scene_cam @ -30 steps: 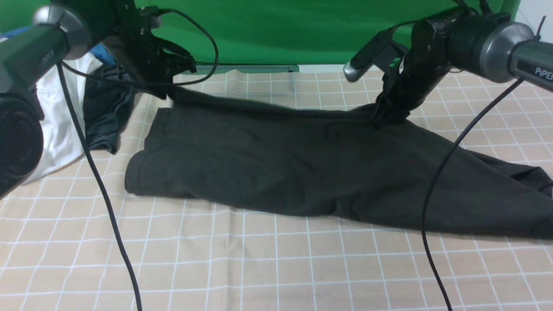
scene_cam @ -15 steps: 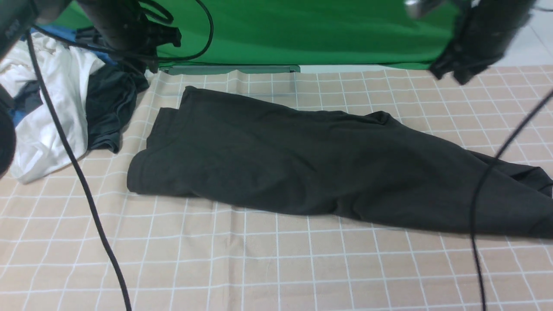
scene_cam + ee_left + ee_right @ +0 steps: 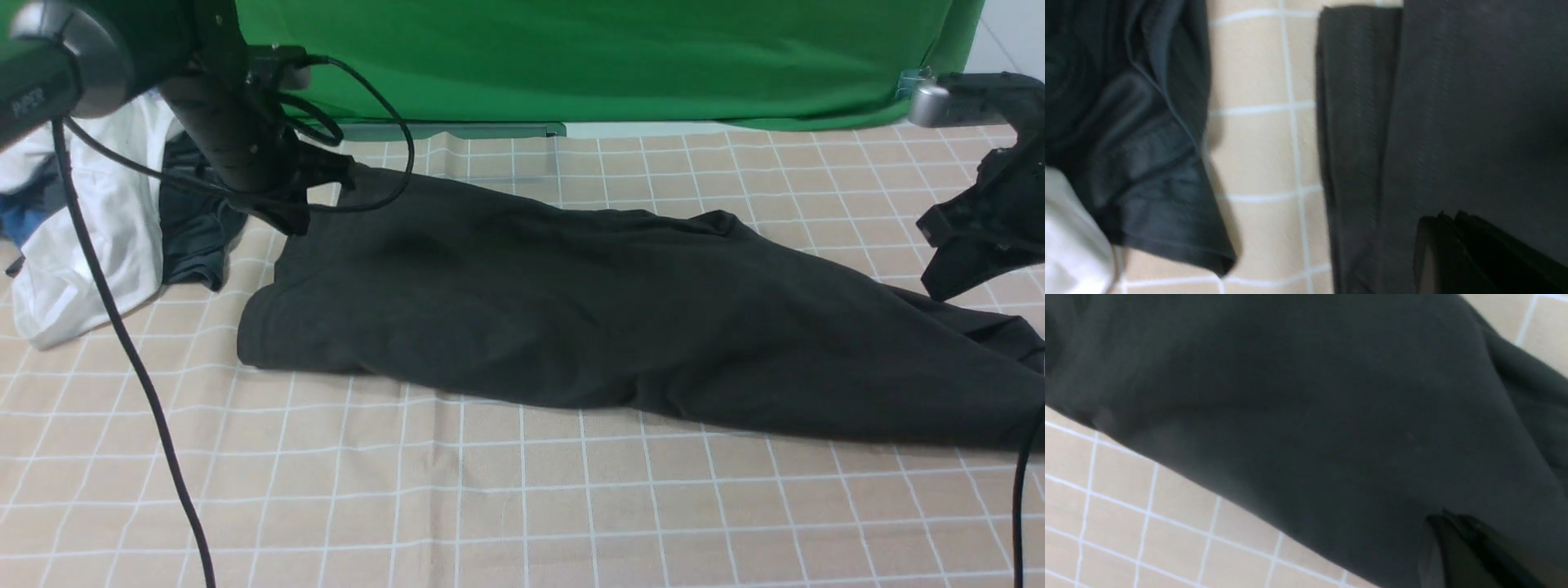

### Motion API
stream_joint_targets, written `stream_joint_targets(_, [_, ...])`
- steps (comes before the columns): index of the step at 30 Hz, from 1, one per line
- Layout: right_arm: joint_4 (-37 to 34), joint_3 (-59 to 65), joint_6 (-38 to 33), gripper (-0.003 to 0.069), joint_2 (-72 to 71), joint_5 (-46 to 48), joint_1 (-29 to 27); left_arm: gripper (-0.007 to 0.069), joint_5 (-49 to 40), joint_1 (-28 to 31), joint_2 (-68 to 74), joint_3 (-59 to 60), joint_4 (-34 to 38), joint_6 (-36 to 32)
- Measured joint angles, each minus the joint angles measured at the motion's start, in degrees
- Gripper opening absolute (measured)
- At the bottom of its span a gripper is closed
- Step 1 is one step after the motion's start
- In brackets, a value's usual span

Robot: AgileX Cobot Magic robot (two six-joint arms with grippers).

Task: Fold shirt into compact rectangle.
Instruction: 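Pull the folded dark garment lengthwise by its ends to straighten it flat on the table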

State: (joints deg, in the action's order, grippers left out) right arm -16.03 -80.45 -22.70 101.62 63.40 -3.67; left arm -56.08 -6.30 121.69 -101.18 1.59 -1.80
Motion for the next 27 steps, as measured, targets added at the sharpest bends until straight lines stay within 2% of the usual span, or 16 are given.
stream_joint_targets(9, [-0.4, 0.2, -0.1, 0.0035, -0.3, -3.9, 4.8, 0.0380, -4.2, 0.0, 4.5, 0.2, -0.4, -0.3])
stream_joint_targets(13, [-0.5, 0.2, -0.3, 0.0035, -0.3, -5.4, 7.0, 0.0437, -4.4, 0.0, 4.8, 0.3, 1.6, -2.3])
stream_joint_targets(15, [-0.6, 0.2, -0.4, 0.0035, -0.3, -6.2, 7.8, 0.0427, -4.5, 0.0, 4.8, 0.3, 2.6, -3.3])
stream_joint_targets(18, [-0.6, 0.2, -0.5, 0.0035, -0.3, -6.7, 8.9, 0.0338, -5.0, 0.0, 5.0, 0.3, 3.1, -3.6])
stream_joint_targets(24, [-0.6, 0.2, -0.5, 0.0035, -0.3, -6.8, 9.8, 0.0055, -5.9, 0.0, 5.1, 0.3, 3.4, -7.1])
stream_joint_targets(27, [-0.6, 0.2, -0.5, 0.0035, -0.3, -6.8, 9.8, 0.0033, -6.5, 0.0, 5.0, 0.3, 3.3, -7.6])
